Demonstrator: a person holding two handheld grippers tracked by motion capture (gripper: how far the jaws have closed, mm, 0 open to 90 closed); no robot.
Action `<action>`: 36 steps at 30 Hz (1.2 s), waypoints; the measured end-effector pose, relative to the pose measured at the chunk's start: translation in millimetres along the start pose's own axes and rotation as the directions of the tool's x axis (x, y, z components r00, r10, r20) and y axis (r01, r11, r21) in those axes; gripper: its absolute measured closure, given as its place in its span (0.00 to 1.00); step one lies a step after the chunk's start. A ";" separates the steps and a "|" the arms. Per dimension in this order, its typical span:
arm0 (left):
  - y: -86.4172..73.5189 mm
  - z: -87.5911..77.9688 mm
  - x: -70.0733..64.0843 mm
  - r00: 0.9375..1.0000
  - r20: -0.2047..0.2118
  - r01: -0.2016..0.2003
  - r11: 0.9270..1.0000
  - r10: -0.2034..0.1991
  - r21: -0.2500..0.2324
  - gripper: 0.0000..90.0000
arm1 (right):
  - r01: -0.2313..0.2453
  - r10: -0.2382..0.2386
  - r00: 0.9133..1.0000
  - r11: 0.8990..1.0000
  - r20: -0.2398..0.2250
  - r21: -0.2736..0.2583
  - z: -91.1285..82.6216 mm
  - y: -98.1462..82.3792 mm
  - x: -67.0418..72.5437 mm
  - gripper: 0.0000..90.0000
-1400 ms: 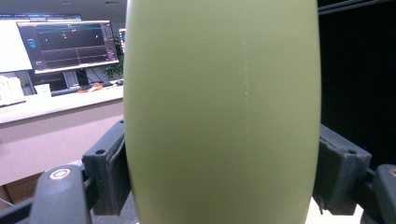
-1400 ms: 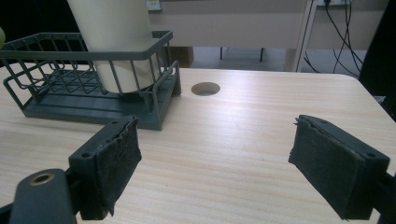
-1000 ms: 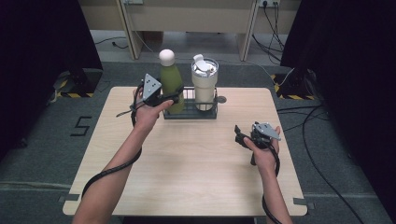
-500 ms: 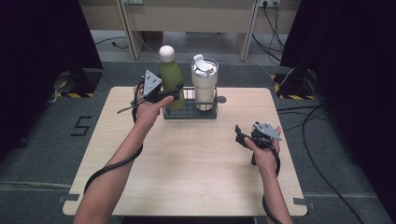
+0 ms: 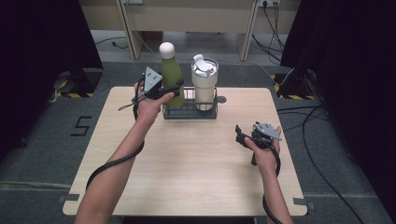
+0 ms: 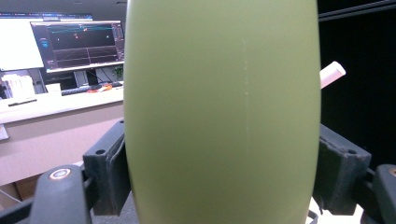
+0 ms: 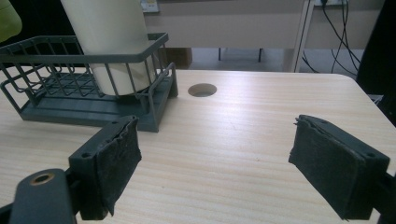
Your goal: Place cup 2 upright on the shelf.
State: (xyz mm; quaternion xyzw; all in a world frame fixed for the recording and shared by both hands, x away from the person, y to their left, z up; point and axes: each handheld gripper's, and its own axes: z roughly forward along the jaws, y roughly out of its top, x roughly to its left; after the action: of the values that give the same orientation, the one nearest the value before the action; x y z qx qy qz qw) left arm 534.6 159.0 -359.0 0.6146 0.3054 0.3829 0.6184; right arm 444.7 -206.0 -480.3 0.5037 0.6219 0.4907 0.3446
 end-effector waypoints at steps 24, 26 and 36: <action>3.2 18.9 7.0 1.000 -0.026 -0.001 1.000 0.002 0.008 0.23 | -0.001 0.001 1.000 1.000 0.003 0.000 0.1 -0.1 -1.9 0.17; 2.2 20.8 7.6 1.000 -0.028 -0.004 1.000 0.004 0.013 0.23 | -0.002 0.002 1.000 1.000 0.003 0.000 0.1 -0.1 -2.3 0.17; -3.6 30.4 11.6 0.999 -0.040 0.012 0.999 -0.010 0.034 0.23 | -0.010 0.010 1.000 1.000 0.001 0.002 0.5 -0.8 -2.3 0.17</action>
State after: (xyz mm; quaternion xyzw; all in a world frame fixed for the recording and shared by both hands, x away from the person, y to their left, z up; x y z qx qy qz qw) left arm 566.8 153.1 -359.7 0.6156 0.3275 0.3863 0.6038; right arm 445.6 -208.1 -481.4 0.5075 0.6195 0.4916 0.3419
